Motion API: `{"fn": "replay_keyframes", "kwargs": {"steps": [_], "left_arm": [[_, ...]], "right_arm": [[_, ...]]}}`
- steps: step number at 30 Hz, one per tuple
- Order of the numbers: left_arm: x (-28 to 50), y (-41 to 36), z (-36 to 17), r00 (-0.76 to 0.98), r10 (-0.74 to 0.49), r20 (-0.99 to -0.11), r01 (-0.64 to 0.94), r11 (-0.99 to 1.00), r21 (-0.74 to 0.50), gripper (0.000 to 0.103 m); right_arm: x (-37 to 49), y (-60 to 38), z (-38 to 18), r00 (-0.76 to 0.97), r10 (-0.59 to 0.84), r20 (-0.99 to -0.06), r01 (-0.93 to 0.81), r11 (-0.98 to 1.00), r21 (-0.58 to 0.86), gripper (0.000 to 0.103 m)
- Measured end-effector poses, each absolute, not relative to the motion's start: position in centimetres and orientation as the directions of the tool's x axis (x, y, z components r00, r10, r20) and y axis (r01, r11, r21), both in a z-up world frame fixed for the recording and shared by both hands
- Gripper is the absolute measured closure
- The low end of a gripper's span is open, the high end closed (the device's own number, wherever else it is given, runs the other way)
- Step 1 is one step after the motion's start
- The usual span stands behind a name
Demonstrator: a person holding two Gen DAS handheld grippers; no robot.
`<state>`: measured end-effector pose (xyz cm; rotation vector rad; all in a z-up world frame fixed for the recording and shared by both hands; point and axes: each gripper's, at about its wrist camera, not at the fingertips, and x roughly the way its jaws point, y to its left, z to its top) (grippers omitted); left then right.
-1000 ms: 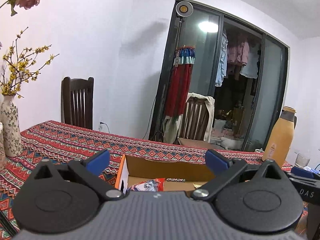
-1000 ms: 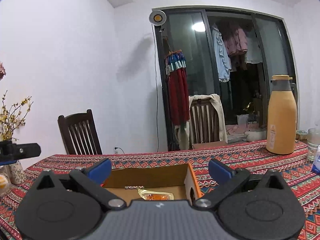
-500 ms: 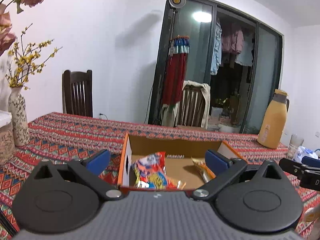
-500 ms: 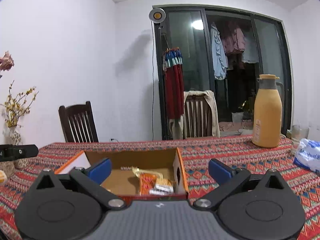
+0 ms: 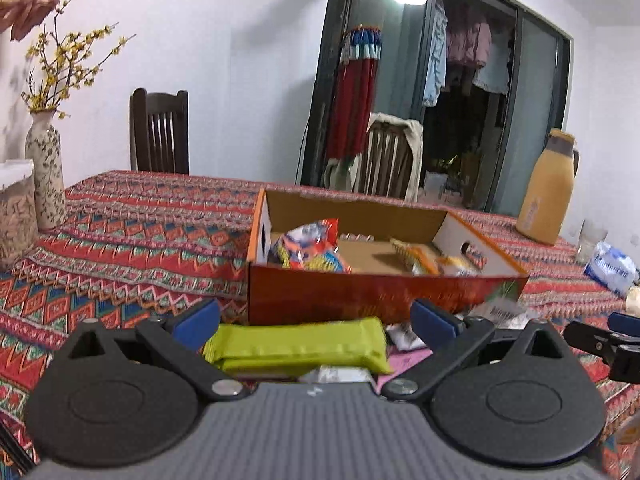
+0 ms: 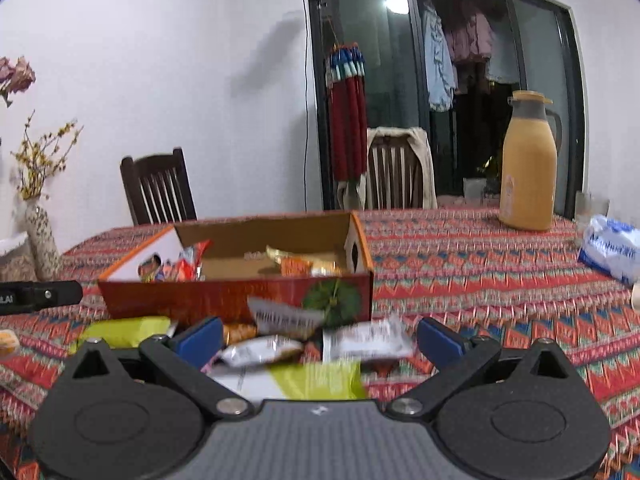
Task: Organize snacks
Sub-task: 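Move both open tools back from the box toward the snack pile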
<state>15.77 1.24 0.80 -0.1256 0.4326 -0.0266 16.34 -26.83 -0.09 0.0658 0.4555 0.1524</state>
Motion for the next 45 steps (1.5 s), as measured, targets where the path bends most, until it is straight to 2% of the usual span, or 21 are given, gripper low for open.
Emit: {"fn": "replay_keyframes", "kwargs": {"steps": [9, 45], "left_arm": [[16.4, 1.9, -1.8, 0.890, -0.037, -0.454, -0.020, 0.993, -0.119, 0.000], [16.5, 2.2, -2.4, 0.887, -0.061, -0.458, -0.011, 0.988, -0.154, 0.000]], "right_arm": [[15.8, -27.0, -2.2, 0.847, 0.164, -0.505, -0.117, 0.985, 0.125, 0.000], [18.0, -25.6, -4.9, 0.773, 0.197, -0.603, -0.124, 0.979, 0.161, 0.000]]}}
